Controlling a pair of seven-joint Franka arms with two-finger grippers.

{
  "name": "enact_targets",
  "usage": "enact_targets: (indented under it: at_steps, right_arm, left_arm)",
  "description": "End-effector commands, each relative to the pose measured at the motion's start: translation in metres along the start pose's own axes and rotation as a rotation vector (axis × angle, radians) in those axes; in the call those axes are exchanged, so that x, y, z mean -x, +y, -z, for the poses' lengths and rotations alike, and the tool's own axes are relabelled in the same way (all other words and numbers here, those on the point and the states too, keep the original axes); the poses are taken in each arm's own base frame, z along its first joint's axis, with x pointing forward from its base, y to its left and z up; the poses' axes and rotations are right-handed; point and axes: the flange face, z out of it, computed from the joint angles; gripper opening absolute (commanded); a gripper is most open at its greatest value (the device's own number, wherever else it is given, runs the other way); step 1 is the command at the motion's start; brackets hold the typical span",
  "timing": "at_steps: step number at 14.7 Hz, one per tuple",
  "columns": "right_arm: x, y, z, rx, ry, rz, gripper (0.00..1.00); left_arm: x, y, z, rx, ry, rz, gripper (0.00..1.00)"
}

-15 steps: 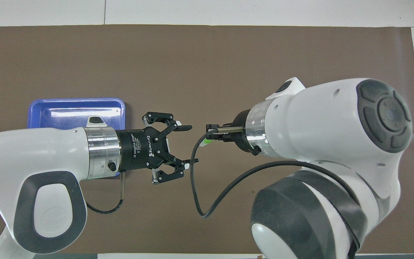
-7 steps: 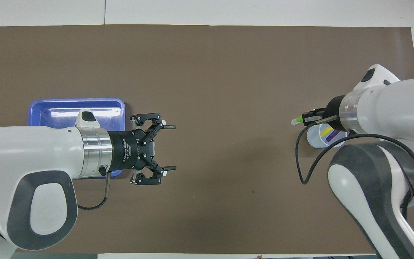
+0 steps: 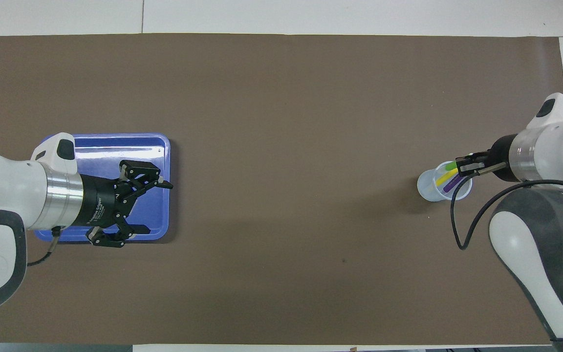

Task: Transfer and insert pens with both arms
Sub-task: 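Insert the green pen into the cup while the left gripper lowers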

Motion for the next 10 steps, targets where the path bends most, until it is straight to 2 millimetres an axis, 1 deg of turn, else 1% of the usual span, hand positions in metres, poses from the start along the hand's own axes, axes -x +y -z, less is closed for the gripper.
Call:
enact_targets:
  at_steps: [1,2,3,4,5,7,8,10]
  right_arm:
    - [0.020,0.012,-0.010,0.017,-0.008,0.001,0.00]
    - [0.020,0.012,-0.014,0.018,-0.001,0.000,0.00]
    - [0.024,0.016,-0.022,0.018,-0.002,-0.009,0.00]
    - [0.029,0.023,-0.029,0.016,-0.010,-0.023,0.00]
    - [0.031,0.026,-0.034,0.014,-0.016,-0.037,0.00]
    - [0.037,0.026,-0.045,0.008,-0.034,-0.048,0.00]
    - [0.039,0.026,-0.050,0.002,-0.038,-0.052,0.00]
    - [0.036,0.027,-0.057,0.002,-0.025,-0.055,0.00]
  left_arm:
    - [-0.008,0.000,0.024,-0.106,0.058,-0.231,1.00]
    - [-0.011,0.004,0.032,-0.137,0.070,-0.303,1.00]
    - [-0.011,0.005,0.037,-0.175,0.092,-0.366,1.00]
    - [-0.013,0.002,0.042,-0.215,0.122,-0.423,1.00]
    - [-0.010,0.002,0.049,-0.245,0.140,-0.493,1.00]
    - [-0.003,0.008,0.076,-0.327,0.159,-0.619,1.00]
    - [-0.004,0.012,0.086,-0.375,0.151,-0.691,1.00]
    - [-0.010,0.019,0.119,-0.405,0.110,-0.779,1.00]
